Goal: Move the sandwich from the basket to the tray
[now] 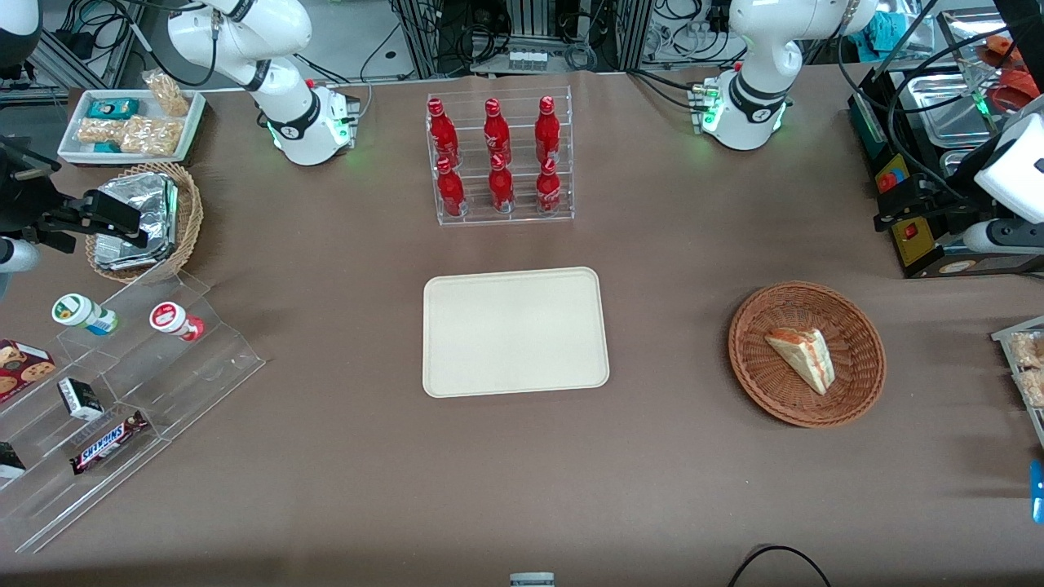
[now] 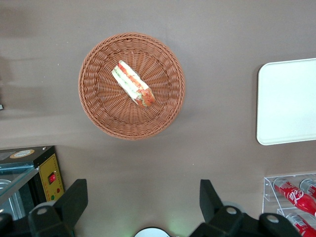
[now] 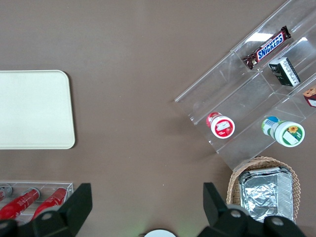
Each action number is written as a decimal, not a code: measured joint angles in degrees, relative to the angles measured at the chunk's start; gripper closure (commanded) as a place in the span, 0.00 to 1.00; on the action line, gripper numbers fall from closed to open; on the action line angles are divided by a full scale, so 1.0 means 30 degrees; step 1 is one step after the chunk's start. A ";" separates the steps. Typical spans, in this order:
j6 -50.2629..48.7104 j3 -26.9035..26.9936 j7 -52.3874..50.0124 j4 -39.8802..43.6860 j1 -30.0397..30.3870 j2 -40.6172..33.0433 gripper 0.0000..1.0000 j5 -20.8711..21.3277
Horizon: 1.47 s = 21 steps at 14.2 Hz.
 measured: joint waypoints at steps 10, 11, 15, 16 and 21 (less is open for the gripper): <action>0.0232 0.0000 0.0001 -0.0038 0.0000 0.0110 0.00 0.0042; 0.0232 0.0000 0.0002 -0.0056 0.0000 0.0141 0.00 0.0052; 0.0176 -0.0045 0.0016 -0.0428 -0.0028 0.0296 0.00 0.0446; 0.0159 -0.0045 0.0003 -0.0754 -0.0028 0.0331 0.00 0.0489; 0.2646 0.0037 -0.1190 -0.4208 0.0029 0.1038 0.00 0.0622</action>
